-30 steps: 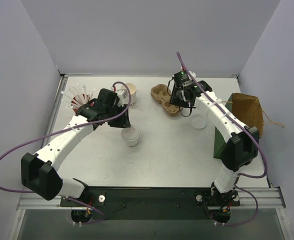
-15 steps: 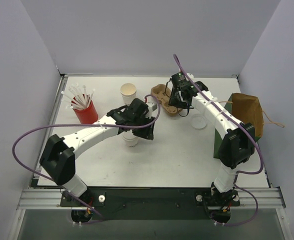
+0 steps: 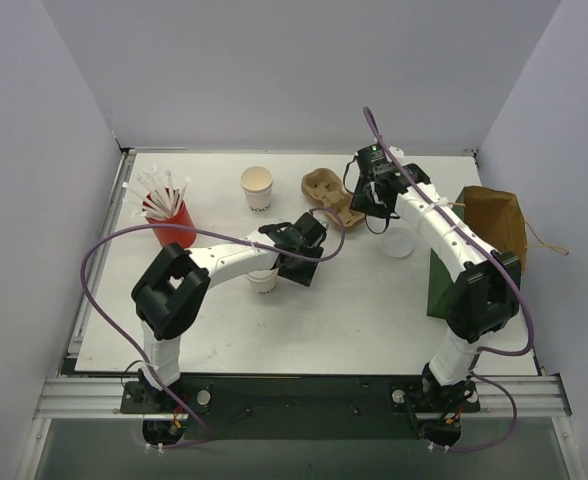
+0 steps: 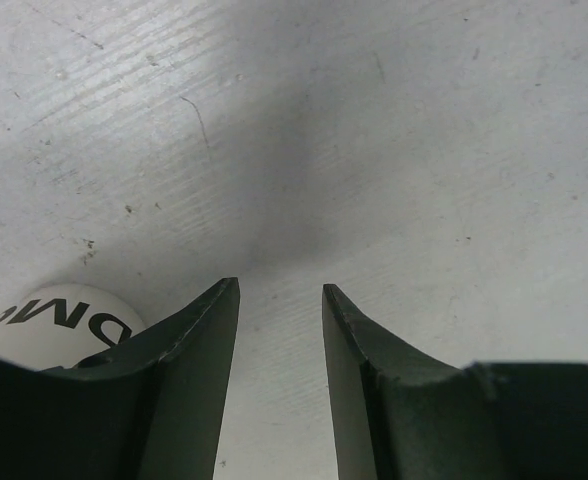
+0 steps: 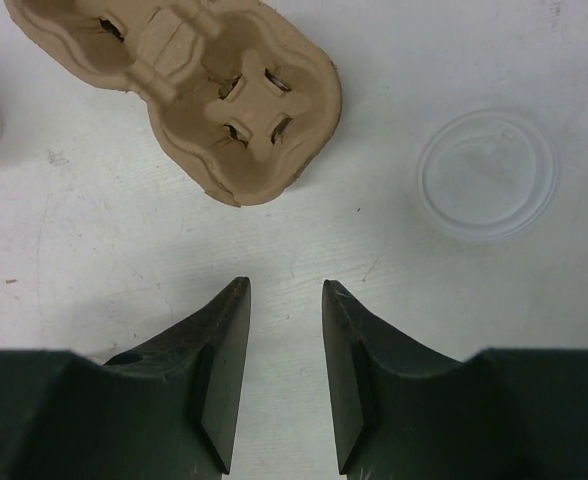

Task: Pack the takeout coffee

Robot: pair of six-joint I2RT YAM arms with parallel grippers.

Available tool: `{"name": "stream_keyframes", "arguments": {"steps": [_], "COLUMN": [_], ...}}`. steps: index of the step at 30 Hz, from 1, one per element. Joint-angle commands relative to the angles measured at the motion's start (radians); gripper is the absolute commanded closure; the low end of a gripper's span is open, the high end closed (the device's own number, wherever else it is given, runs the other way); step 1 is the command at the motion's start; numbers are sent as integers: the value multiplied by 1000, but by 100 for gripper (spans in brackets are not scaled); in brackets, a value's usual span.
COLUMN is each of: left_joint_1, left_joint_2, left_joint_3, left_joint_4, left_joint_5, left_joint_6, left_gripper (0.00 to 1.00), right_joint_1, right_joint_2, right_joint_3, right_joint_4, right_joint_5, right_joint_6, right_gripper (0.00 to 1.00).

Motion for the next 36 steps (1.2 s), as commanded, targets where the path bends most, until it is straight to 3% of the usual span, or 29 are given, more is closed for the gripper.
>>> {"name": "stream_keyframes", "arguments": {"steps": [1, 22, 36], "left_joint_1": [-1, 80, 203], "left_joint_2": [13, -30, -96], "left_joint_3": [3, -157, -235], "left_joint_4": [45, 72, 38], "left_joint_5": [-89, -126, -145], "left_joint_6": [6, 6, -6], "left_gripper": [51, 51, 51], "right_joint_1": [-6, -3, 8], "right_joint_2": [-68, -49, 115], "right_joint_3": [-23, -57, 60], "right_joint_4": [-3, 26, 46], "right_joint_5": [26, -29, -66], "right_joint_6": [13, 10, -2], "right_gripper": [69, 69, 69]}}
